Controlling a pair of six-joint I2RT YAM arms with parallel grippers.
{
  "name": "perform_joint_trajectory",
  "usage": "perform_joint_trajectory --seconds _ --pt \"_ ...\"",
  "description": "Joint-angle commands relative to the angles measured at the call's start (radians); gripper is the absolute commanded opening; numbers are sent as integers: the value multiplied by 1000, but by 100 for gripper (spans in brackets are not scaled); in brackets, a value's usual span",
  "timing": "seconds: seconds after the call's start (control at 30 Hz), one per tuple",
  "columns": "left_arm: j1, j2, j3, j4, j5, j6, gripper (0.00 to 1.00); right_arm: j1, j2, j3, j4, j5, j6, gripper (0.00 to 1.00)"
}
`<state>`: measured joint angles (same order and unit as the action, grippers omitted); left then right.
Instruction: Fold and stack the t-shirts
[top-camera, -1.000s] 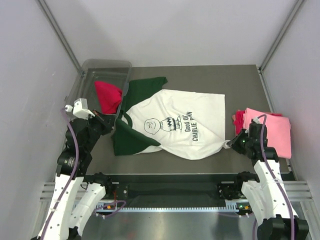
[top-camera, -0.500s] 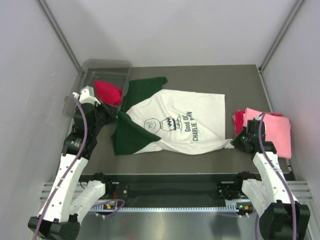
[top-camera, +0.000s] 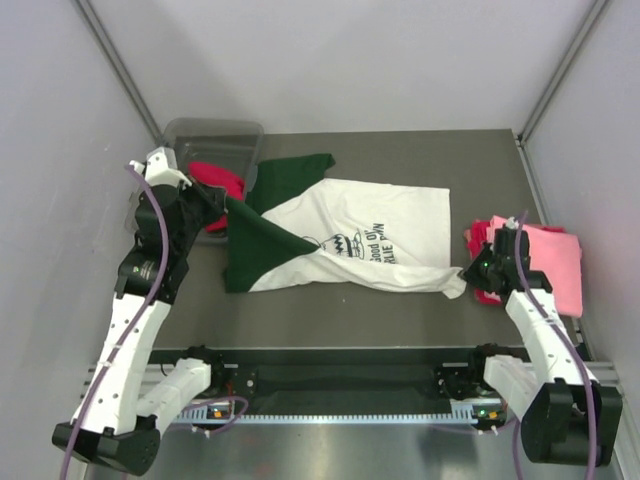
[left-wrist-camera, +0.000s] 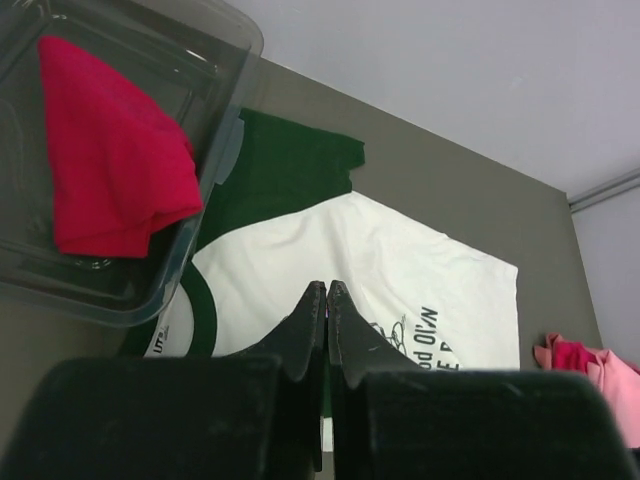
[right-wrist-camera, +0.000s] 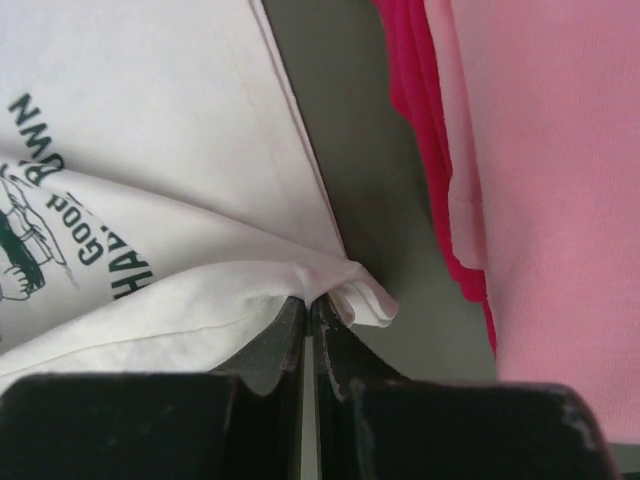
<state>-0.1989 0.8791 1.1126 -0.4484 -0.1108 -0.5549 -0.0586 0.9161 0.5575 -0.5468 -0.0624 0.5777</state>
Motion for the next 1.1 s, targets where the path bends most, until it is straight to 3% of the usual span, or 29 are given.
perform_joint_trajectory --seconds 0.0,0.13,0.27,0.4,0.67,0.9,1.07 --pt "4 -44 26 33 42 7 0 11 -60 81 12 18 -35 0" --pt "3 -71 36 -42 180 0 0 -27 -60 160 -38 44 -87 0" --pt "3 -123 -6 -70 252 -45 0 -145 10 223 -61 -63 -133 0" --pt "1 -180 -62 -59 310 -80 0 -190 18 180 -27 -138 -116 0" --pt "1 -164 -79 -128 356 -36 0 -185 -42 -40 62 -183 -52 0" --pt "-5 -72 -125 -101 421 -34 0 -49 43 -28 110 -61 17 0" --pt "-52 -66 -206 -41 419 -60 0 -96 75 -12 134 -13 16 0"
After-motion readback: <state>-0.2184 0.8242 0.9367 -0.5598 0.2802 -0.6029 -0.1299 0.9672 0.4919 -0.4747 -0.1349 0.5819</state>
